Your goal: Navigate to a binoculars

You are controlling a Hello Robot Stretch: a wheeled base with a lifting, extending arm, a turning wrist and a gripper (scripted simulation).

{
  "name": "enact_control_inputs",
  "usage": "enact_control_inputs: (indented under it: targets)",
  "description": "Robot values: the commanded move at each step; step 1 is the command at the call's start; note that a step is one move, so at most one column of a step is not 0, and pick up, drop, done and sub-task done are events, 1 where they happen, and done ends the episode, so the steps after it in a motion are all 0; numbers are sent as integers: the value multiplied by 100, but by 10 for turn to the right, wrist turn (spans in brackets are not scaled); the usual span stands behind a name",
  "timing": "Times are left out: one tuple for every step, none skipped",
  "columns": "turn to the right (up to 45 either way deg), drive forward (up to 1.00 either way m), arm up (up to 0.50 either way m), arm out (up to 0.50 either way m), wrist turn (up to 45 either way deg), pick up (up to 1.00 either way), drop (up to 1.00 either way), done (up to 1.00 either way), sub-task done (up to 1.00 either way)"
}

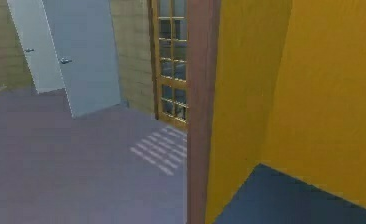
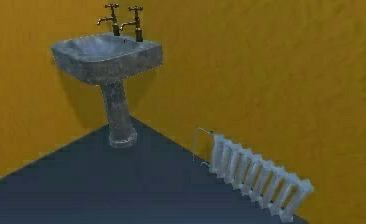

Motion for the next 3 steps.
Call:
enact_control_inputs:
  targets:
    - [0, 35, 0, 0, 0, 0, 0, 0, 0]
    - [-450, 0, 0, 0, 0, 0, 0, 0, 0]
    - [-30, 0, 0, 0, 0, 0, 0, 0, 0]
